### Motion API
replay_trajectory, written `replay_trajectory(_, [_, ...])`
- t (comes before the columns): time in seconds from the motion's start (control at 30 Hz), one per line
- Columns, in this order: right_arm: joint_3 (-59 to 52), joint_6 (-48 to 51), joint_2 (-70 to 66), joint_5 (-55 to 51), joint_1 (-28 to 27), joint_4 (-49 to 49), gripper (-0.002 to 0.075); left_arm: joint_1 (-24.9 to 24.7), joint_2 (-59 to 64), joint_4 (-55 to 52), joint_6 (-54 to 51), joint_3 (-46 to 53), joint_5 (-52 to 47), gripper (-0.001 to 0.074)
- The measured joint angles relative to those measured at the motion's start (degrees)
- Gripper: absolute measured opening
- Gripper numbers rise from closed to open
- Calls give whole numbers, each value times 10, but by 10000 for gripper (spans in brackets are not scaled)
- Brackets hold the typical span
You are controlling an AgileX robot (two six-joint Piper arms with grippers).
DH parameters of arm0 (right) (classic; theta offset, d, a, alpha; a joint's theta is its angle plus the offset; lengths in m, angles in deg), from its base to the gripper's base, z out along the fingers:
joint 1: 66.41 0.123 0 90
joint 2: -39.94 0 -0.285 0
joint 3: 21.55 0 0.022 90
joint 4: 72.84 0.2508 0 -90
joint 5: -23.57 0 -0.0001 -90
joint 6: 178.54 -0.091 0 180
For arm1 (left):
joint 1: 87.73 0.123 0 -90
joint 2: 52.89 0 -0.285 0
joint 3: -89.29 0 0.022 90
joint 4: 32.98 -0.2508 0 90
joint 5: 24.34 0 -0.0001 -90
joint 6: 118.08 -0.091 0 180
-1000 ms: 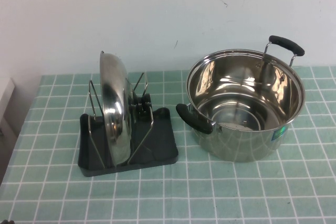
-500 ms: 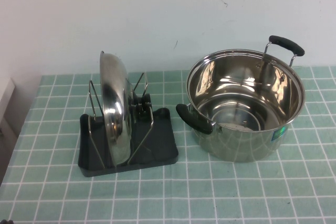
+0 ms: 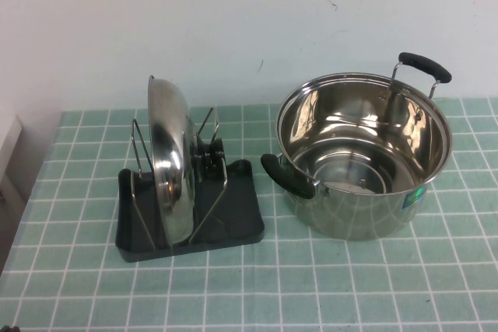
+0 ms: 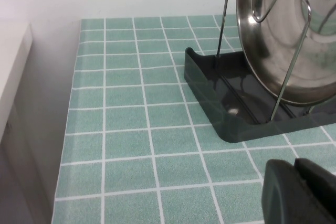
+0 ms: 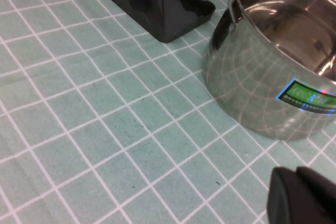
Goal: Put pot lid on rack
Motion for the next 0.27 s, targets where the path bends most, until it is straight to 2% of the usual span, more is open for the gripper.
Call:
replay_trajectory(0.2, [-1, 6, 1, 0, -7, -4, -1, 0, 0, 0, 0, 0, 0, -1])
replay_trajectory(0.27, [-12, 10, 7, 12, -25, -6, -1, 0, 0, 0, 0, 0, 0, -1])
